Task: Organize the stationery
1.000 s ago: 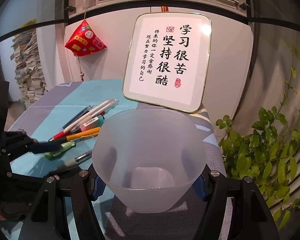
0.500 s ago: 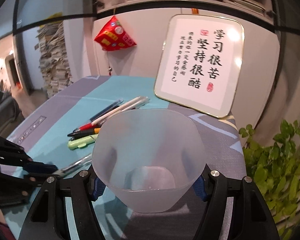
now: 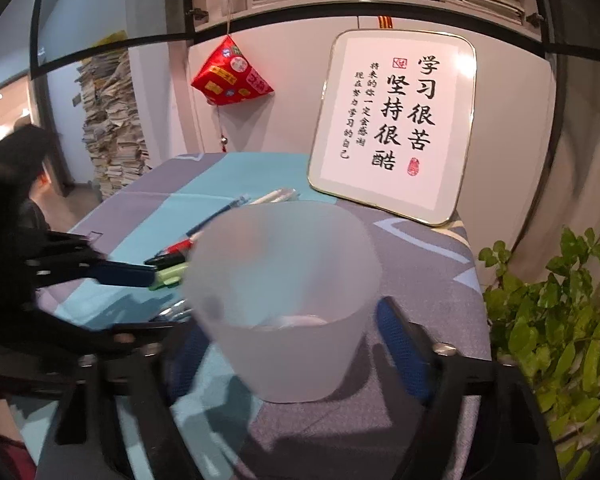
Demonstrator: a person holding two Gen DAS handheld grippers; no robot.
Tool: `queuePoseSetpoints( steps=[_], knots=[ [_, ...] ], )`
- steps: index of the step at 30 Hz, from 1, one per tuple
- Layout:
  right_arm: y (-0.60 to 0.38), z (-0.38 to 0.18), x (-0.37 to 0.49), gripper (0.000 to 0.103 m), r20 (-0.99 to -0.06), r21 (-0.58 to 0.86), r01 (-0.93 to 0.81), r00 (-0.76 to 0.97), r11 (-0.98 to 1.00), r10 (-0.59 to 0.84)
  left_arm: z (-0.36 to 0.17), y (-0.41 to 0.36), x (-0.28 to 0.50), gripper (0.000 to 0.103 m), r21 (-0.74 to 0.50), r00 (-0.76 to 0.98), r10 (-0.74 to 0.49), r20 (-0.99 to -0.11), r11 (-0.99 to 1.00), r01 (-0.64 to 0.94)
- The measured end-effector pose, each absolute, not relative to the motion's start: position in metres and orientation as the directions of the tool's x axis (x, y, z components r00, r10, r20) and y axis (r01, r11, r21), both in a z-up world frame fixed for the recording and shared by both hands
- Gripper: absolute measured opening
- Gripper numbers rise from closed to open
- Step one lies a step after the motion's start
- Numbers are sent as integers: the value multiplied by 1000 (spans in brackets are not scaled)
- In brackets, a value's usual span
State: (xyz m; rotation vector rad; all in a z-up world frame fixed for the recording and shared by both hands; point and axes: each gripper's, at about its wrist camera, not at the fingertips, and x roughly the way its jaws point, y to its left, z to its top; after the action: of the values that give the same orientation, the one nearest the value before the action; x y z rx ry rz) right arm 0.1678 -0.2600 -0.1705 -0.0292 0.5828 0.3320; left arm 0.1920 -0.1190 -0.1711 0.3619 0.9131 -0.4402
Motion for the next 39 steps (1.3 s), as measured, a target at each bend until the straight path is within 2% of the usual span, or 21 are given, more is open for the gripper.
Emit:
queuePoseSetpoints(
  steps=[2, 3, 4, 5, 6, 12, 28, 32, 37, 38, 39],
  knots=[
    [-260, -171, 169, 70, -545, 63, -308, 786, 949, 291, -177, -121, 201, 46, 129, 532, -183, -826, 859, 495],
    [-260, -171, 168, 70, -545, 65, -308, 786, 949, 292, -179, -121, 204, 35, 126, 526, -181, -831, 860, 495],
    [-260, -171, 168, 70, -545, 66, -309, 786, 949, 293, -180, -121, 205, 29, 112, 514, -189, -837, 859, 499],
    [-260, -171, 168, 70, -544, 68, -310, 785, 948, 296, -180, -119, 207, 16, 83, 501, -214, -839, 860, 504],
    [-260, -171, 168, 70, -544, 71, -311, 784, 948, 299, -180, -119, 207, 14, 68, 491, -221, -843, 861, 504],
    [-258, -171, 168, 70, -546, 59, -317, 784, 947, 296, -163, -110, 193, 14, 37, 518, -262, -814, 867, 497],
    [-250, -171, 165, 70, -551, 18, -330, 785, 944, 285, -42, -87, 141, 10, 32, 725, -391, -567, 869, 493],
    [-249, -171, 165, 70, -551, 13, -327, 786, 945, 280, -29, -94, 137, 10, 68, 748, -392, -536, 862, 501],
    [-248, -172, 165, 70, -553, 2, -323, 788, 946, 270, -50, -83, 136, 15, 13, 690, -402, -601, 859, 512],
    [-248, -172, 165, 70, -553, 3, -323, 788, 946, 271, -58, -80, 133, 23, 14, 678, -397, -618, 857, 515],
    [-248, -172, 165, 70, -553, 4, -323, 788, 946, 271, -67, -78, 129, 35, 16, 666, -391, -635, 856, 517]
  ],
)
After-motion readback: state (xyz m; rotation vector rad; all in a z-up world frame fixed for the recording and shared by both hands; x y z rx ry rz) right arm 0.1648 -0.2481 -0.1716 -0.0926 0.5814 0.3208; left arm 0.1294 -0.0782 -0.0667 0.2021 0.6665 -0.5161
